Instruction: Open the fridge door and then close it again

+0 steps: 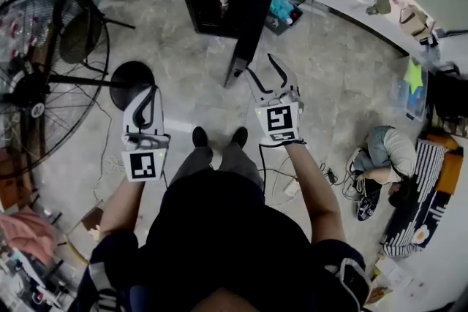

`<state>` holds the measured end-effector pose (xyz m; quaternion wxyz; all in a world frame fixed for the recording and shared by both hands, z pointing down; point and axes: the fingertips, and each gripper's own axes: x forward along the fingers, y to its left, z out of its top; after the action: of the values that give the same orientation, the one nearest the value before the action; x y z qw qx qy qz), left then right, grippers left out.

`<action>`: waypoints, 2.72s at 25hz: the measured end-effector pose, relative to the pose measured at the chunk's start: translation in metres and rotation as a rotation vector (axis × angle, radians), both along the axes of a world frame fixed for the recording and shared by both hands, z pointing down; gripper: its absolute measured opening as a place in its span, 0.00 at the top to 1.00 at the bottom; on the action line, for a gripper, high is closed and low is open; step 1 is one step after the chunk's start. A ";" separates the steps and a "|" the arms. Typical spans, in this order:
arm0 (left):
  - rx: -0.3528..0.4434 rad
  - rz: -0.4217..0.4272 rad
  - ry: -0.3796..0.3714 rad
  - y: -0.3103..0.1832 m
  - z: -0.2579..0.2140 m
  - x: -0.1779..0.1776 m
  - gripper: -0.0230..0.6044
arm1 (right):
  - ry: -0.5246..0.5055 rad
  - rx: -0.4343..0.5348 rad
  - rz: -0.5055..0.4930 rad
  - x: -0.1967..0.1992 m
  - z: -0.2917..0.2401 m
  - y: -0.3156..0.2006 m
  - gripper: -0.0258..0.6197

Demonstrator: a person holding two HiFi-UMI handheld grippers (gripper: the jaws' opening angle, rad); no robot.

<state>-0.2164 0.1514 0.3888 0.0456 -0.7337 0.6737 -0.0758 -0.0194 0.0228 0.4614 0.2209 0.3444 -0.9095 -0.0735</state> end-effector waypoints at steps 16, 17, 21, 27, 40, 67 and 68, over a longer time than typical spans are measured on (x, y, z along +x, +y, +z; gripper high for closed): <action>-0.008 -0.080 -0.025 0.007 0.001 0.004 0.93 | 0.489 0.461 -0.494 0.004 -0.021 -0.012 0.51; -0.009 -0.088 -0.023 0.008 0.001 0.004 0.93 | 0.504 0.484 -0.516 0.003 -0.022 -0.014 0.50; -0.018 -0.121 -0.017 0.010 0.002 0.005 0.93 | 0.584 0.604 -0.616 -0.002 -0.021 -0.020 0.48; -0.010 -0.165 -0.027 0.014 -0.002 0.005 0.93 | 0.682 0.763 -0.759 -0.010 -0.017 -0.028 0.45; -0.017 -0.235 -0.034 0.033 0.000 -0.005 0.93 | 0.832 0.857 -1.006 -0.032 0.004 -0.036 0.40; 0.000 -0.184 -0.016 0.032 -0.001 -0.028 0.93 | 0.919 0.790 -0.985 -0.082 0.020 -0.045 0.38; 0.004 -0.177 -0.013 0.030 -0.002 -0.032 0.93 | 0.918 0.787 -0.972 -0.088 0.019 -0.047 0.38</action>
<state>-0.2481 0.1812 0.3870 0.0443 -0.6706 0.7358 -0.0828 -0.1073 -0.0237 0.4809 0.3800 -0.1051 -0.6826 -0.6154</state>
